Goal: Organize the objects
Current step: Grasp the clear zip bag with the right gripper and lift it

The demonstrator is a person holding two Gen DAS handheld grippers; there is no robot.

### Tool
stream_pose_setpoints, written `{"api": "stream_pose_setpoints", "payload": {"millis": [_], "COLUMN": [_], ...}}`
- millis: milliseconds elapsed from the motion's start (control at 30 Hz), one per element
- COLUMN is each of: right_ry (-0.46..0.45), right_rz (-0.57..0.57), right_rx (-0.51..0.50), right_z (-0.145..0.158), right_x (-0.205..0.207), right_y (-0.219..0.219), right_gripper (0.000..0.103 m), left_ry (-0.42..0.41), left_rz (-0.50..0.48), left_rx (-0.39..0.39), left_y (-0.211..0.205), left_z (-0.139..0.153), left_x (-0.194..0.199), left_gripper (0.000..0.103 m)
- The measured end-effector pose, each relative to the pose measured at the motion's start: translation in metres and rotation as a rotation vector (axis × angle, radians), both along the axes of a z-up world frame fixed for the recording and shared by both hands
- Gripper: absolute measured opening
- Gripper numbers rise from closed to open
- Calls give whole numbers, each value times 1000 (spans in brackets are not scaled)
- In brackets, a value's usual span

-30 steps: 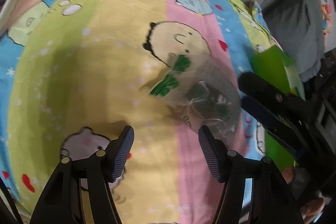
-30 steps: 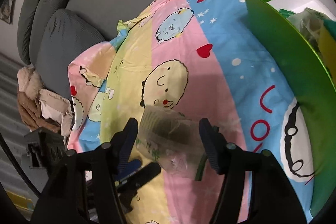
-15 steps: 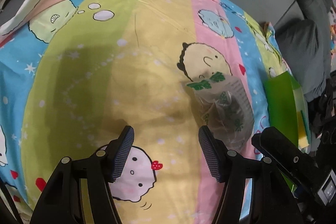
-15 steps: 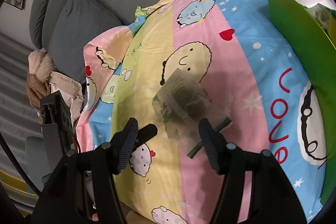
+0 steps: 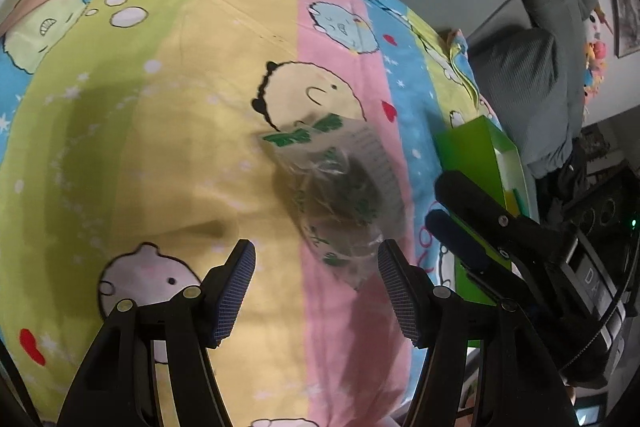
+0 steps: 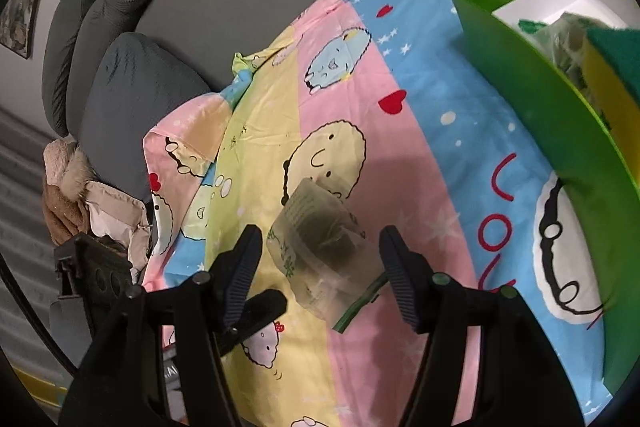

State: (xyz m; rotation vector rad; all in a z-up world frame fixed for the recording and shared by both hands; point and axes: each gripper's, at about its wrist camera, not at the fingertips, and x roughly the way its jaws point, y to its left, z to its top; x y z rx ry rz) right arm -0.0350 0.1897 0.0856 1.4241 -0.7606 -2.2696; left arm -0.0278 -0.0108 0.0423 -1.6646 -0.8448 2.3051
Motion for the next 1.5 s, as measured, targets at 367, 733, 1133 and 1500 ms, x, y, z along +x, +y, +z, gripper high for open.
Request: {"api": "stream_pose_setpoints", "payload": {"millis": [367,733,1133,1500], "right_ry": [-17,-74,-86,-91], "right_rz": [50,82,112,80], "right_rx": [18,20,-67,-28], "right_z": [-4,-18,-17,-19], "right_x": [-12,-15,-7,-23], "right_y": [-8,-13,-18,-22], "right_gripper": [61,61,62,62], "left_ry": [1,-53,-39,-5], "left_rz": [-14,25,24,9], "left_rx": [130,56,14,-9], "left_y": [20,20,17,18], "left_z": [-11,-22,-20,-22], "left_x": [-5,-8,-5,-9], "left_gripper": [65,65,65,65]}}
